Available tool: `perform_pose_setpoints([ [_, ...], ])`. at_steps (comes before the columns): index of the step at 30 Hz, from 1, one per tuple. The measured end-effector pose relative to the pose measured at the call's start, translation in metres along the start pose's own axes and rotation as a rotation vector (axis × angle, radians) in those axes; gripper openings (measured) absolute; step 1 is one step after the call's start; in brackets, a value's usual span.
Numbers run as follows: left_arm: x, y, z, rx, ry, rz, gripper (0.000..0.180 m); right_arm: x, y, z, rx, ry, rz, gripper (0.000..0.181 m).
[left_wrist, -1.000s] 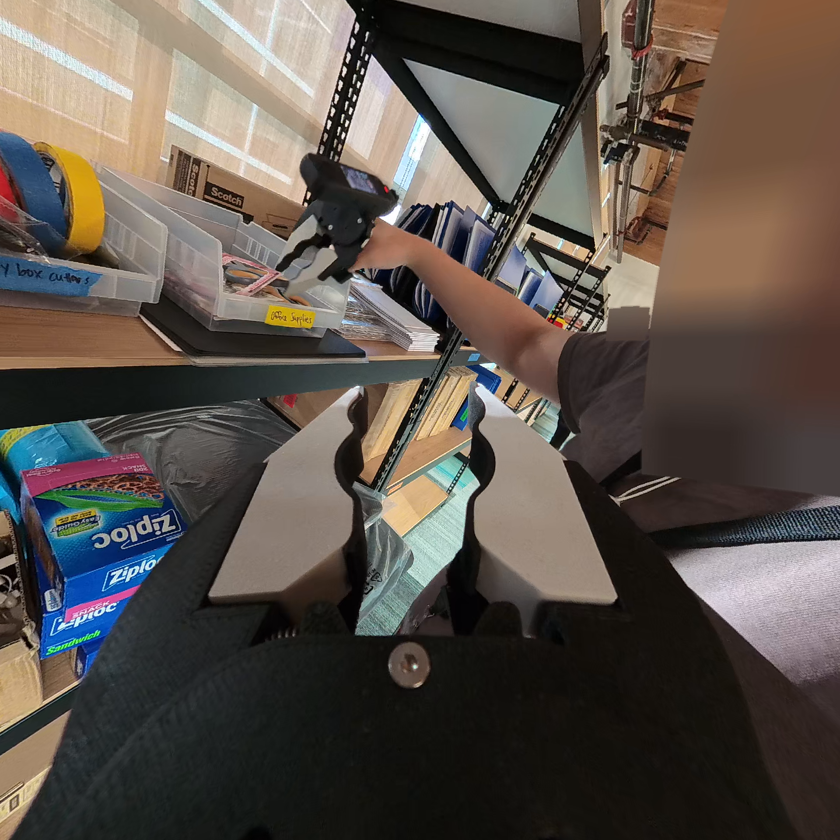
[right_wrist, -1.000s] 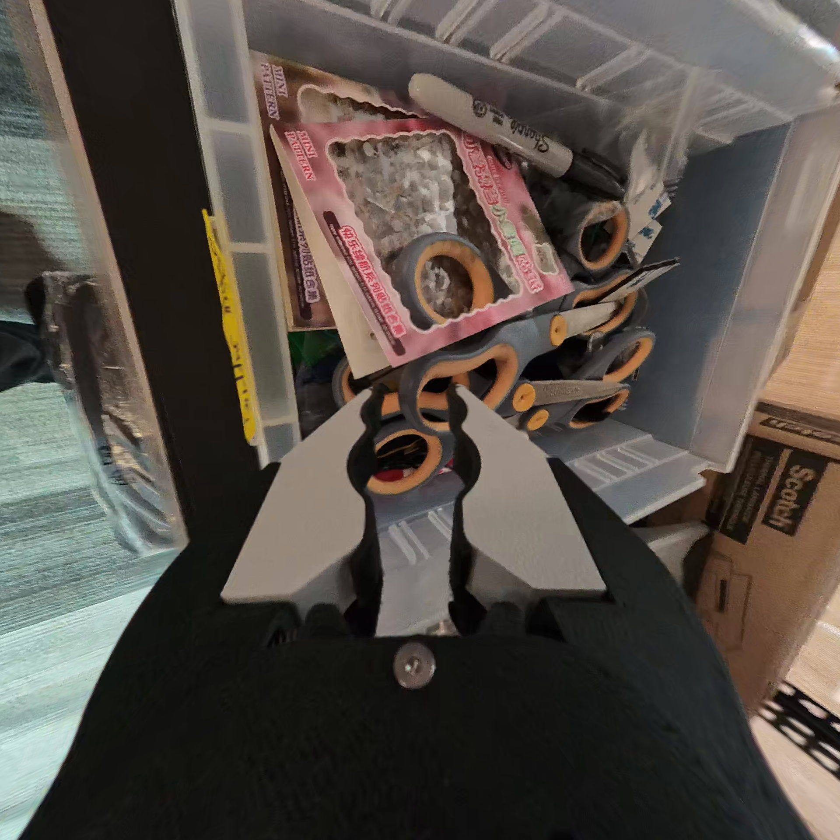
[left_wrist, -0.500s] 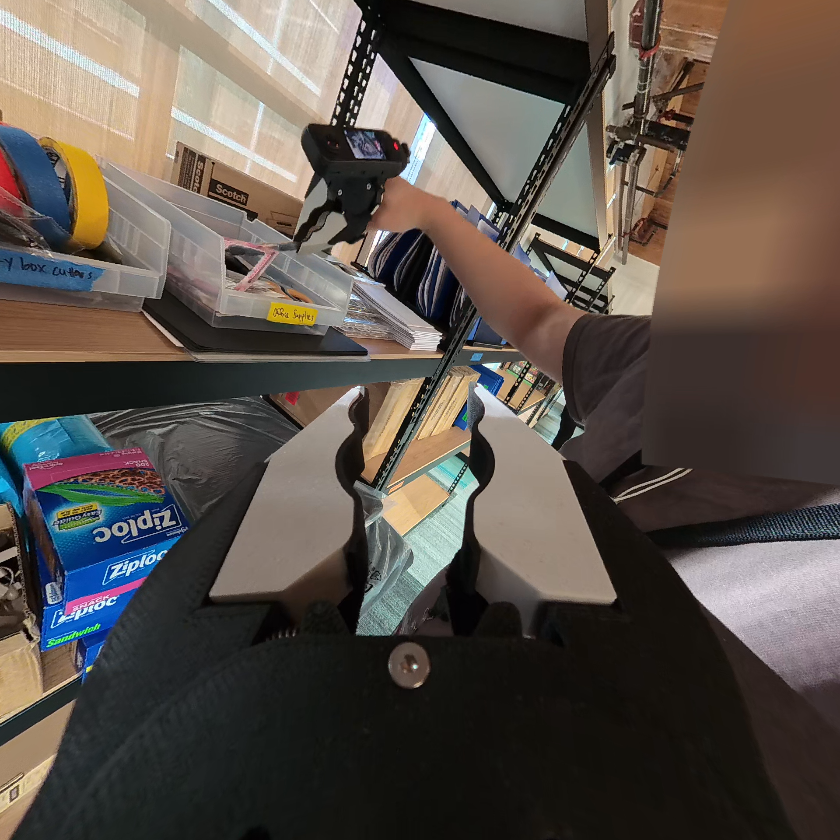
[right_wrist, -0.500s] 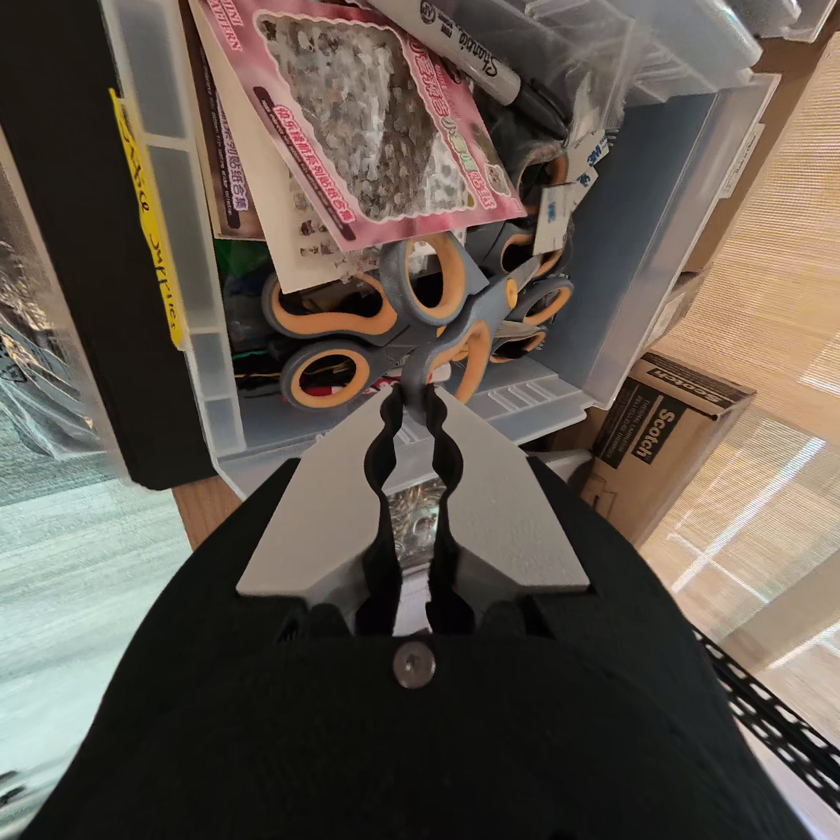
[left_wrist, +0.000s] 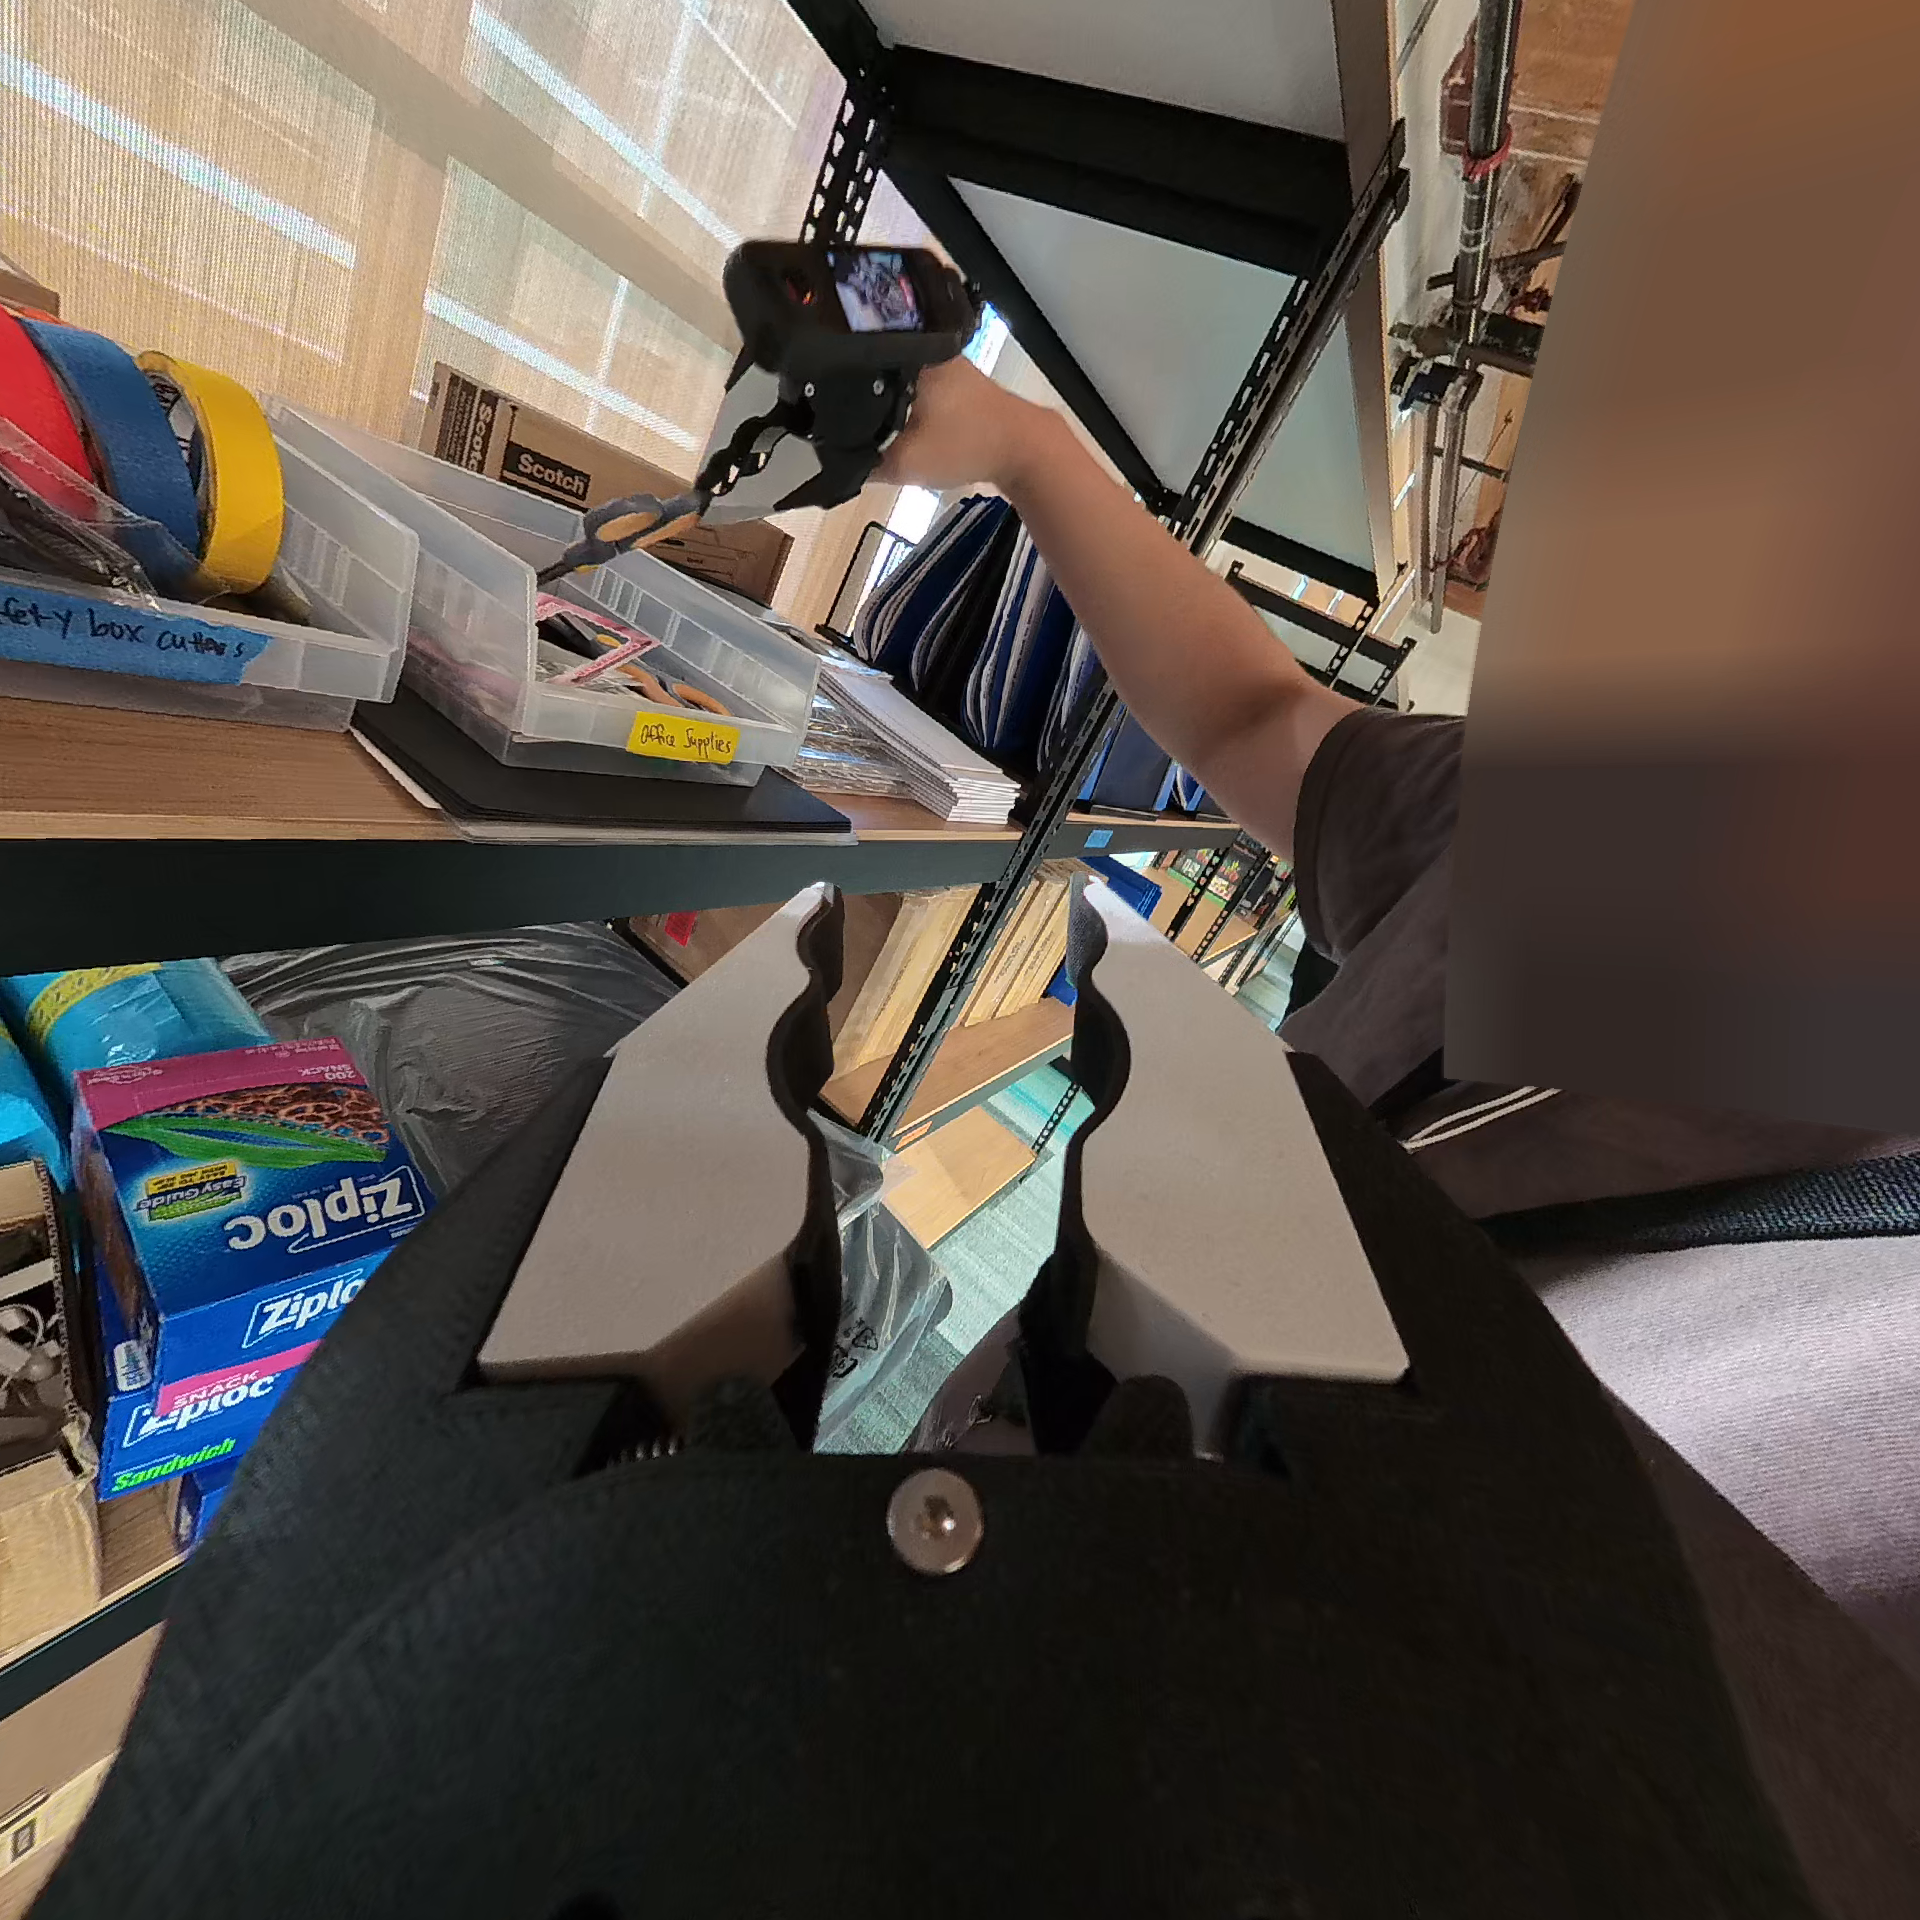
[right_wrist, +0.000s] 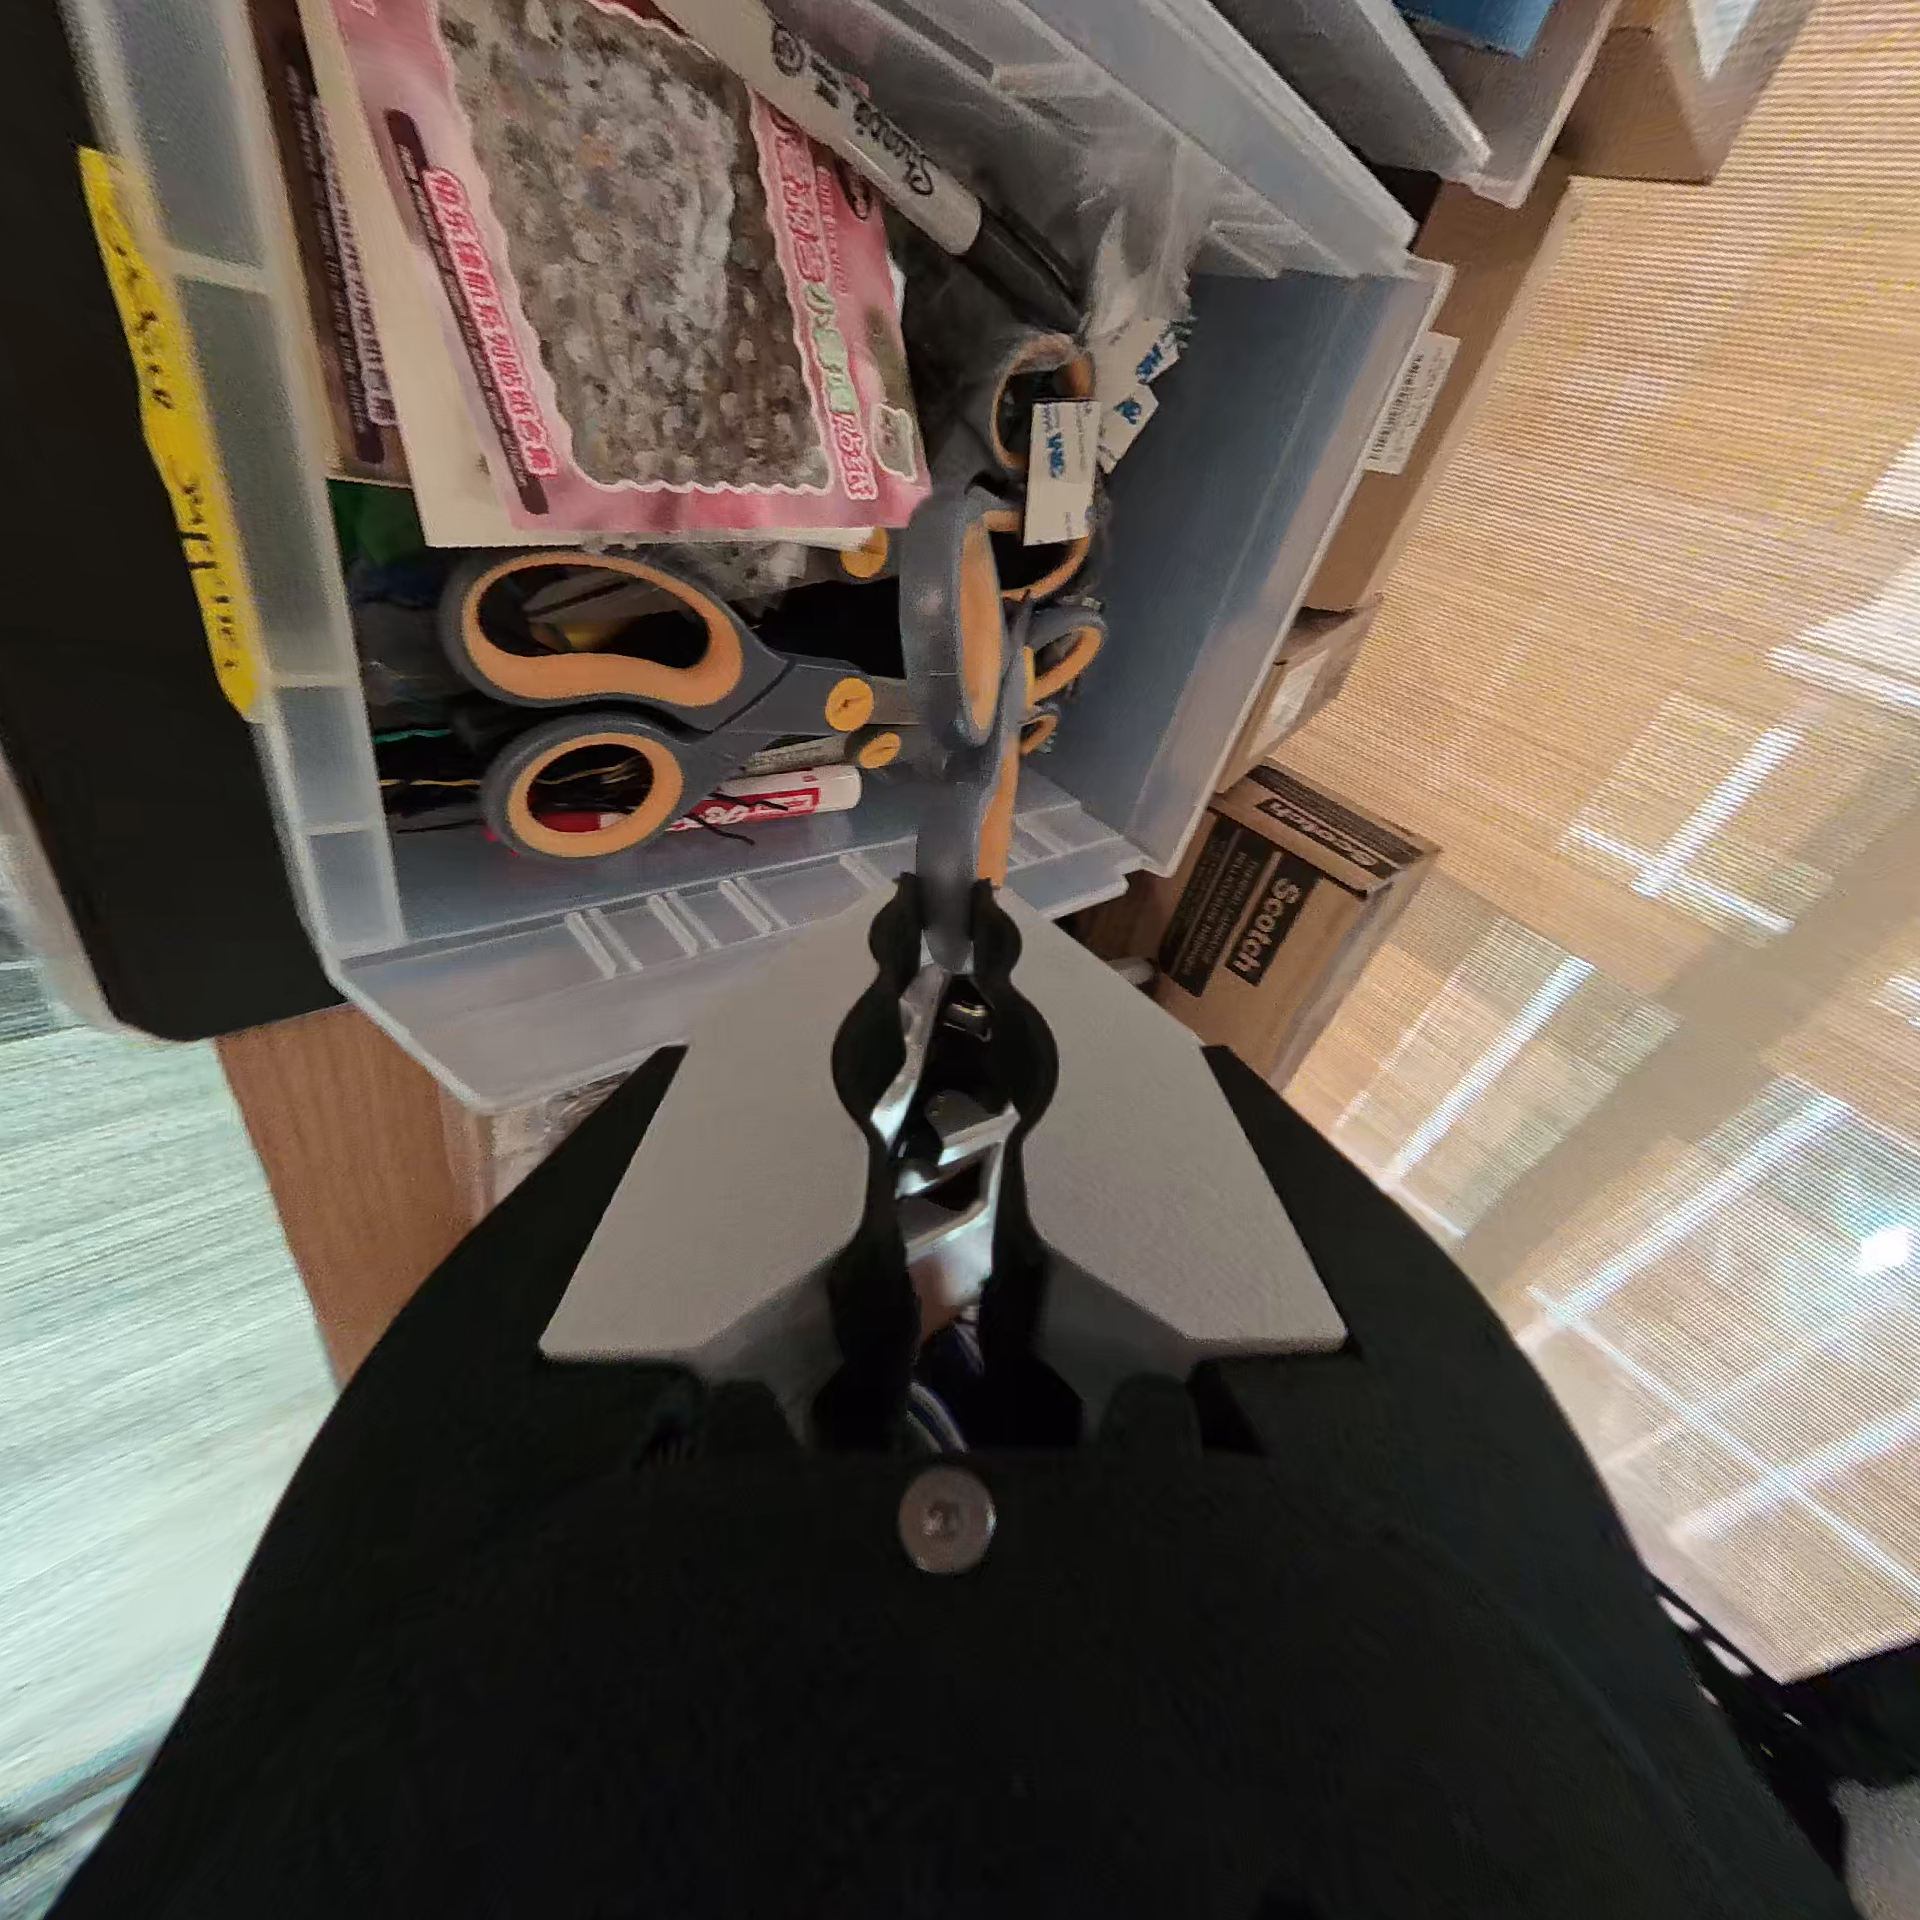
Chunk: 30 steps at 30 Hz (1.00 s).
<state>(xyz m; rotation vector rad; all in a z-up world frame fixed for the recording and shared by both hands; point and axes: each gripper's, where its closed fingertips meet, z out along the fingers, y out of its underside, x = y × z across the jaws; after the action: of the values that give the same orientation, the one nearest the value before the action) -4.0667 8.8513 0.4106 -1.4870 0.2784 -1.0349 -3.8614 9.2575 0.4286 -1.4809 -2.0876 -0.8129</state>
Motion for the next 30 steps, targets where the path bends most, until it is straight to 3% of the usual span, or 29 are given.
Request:
perform_pose_setpoints([
  [13,0.011,-0.004,-0.018,-0.002,-0.014,0.023,0.041,0.034,0.006,-0.021,0.005,0.239,0.087,0.008],
  [20,0.018,-0.004,-0.044,0.014,-0.040,0.020,0.041,-0.017,0.012,0.027,-0.016,0.190,0.149,0.009],
  [30,0.036,0.001,-0.065,-0.017,-0.066,0.041,0.043,-0.060,0.013,0.043,0.024,0.004,0.413,0.010],
])
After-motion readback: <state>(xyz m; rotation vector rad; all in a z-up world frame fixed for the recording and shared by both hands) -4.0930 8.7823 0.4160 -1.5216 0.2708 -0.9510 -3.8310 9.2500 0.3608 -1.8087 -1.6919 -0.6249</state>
